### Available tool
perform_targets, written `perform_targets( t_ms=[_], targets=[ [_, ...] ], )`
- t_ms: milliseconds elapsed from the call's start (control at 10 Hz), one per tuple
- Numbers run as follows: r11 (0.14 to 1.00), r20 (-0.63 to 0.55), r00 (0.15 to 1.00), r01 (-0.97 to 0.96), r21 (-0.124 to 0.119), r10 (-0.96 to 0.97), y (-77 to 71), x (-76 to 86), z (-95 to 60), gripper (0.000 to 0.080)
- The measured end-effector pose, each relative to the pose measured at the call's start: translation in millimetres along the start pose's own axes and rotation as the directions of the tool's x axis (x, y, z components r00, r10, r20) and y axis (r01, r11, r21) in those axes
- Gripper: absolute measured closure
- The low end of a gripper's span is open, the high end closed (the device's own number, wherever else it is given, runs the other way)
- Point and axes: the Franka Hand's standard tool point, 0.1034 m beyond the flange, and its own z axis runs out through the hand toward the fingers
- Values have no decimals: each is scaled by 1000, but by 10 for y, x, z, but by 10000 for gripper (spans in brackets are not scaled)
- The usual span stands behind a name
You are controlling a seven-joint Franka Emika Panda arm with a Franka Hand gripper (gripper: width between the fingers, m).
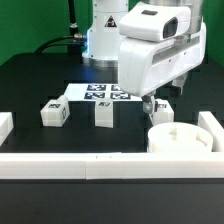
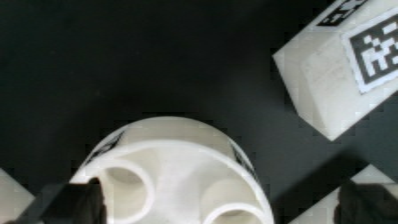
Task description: Assemble stool
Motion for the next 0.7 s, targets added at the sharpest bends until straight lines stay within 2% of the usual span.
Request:
perform_targets(
  t_ms=[100, 200, 400, 700],
  targets=[
    [1000, 1, 1000, -30, 1, 30, 5, -13, 7, 151],
    [983, -31, 982, -184, -7, 184, 51, -68, 44, 151],
    [863, -33, 863, -505, 9, 505, -34, -156, 119, 151],
    [736, -29, 735, -676, 41, 677, -80, -149, 162, 151]
  ],
)
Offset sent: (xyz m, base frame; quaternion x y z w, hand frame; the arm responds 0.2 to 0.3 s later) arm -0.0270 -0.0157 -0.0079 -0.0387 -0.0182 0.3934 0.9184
